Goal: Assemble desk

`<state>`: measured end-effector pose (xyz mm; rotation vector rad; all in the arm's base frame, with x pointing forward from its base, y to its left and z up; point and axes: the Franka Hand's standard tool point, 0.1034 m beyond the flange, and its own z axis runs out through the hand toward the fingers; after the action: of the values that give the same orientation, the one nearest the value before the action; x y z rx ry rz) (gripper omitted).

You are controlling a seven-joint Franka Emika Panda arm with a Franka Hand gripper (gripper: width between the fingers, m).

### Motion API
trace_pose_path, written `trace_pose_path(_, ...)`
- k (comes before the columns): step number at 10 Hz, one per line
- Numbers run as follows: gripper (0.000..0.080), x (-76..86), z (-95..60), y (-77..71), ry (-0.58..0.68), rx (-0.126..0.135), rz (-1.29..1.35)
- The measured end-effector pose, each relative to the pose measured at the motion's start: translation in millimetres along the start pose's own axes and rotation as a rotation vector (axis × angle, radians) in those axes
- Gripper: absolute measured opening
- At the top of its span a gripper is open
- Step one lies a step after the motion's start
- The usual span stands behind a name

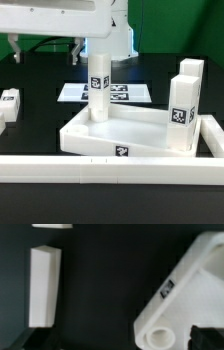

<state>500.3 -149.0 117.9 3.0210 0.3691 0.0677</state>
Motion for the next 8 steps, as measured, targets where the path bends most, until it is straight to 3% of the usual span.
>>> trace_pose_path(1, 0.0649, -7.7, 1.8, 10.2, -0.01, 0.02, 0.056)
trace_pose_path(3, 0.0648, -4.6, 2.1, 5.3, -0.007, 0.019, 0.044)
trace_pose_path(5, 0.0649, -11.7, 5.9, 13.3, -0.017, 0.017, 0.046)
trace_pose_path(7, 0.0649, -38.7, 22.7, 39.1, -0.022, -0.018, -0.011)
trace_pose_path(8, 0.0649, -45.6, 27.1, 43.6, -0.033, -0.017, 0.0)
